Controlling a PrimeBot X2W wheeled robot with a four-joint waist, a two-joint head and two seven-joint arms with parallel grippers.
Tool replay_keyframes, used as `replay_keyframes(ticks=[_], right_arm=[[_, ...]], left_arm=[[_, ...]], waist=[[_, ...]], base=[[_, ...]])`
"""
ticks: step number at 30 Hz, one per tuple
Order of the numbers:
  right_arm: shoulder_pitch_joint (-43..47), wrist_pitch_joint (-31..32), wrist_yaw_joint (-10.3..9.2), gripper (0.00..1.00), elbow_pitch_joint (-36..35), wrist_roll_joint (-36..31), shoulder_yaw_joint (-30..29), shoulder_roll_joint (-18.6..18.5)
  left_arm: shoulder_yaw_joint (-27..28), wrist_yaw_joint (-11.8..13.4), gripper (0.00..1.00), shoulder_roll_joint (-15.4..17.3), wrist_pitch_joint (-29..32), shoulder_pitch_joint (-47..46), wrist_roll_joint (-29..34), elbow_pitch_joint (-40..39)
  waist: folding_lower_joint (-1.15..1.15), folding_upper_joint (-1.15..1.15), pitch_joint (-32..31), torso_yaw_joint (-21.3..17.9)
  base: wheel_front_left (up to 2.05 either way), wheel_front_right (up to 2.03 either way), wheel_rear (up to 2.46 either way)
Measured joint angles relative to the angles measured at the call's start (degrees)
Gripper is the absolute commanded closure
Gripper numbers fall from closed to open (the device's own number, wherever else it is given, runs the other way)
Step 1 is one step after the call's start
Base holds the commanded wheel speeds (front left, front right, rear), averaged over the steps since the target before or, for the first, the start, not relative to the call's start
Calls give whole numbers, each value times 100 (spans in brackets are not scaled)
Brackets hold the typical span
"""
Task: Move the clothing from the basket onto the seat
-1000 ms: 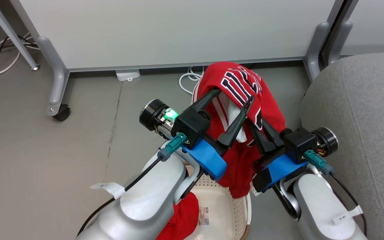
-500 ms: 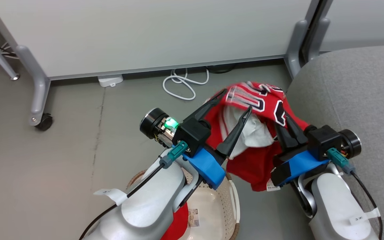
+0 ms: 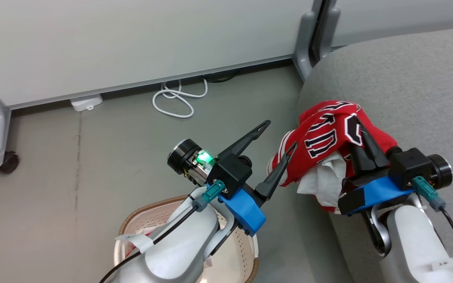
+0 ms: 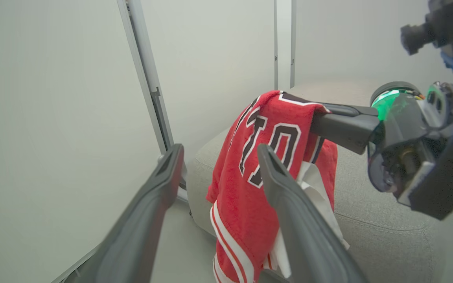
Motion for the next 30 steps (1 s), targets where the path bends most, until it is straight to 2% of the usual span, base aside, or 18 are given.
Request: replay_keyframes(ticks=[18, 30], right_arm=[[398, 0, 0, 100, -625, -244, -772, -2], [639, 0, 0, 100, -865, -248, -1213, -2]], left_arm=[[10, -89, 0, 153, 0, 123, 305, -212], [24, -121, 0, 187, 0, 125, 424, -291]], waist=[[0, 0, 246, -955], [0, 0, 407, -1347]], base=[[0, 0, 0], [0, 0, 0]])
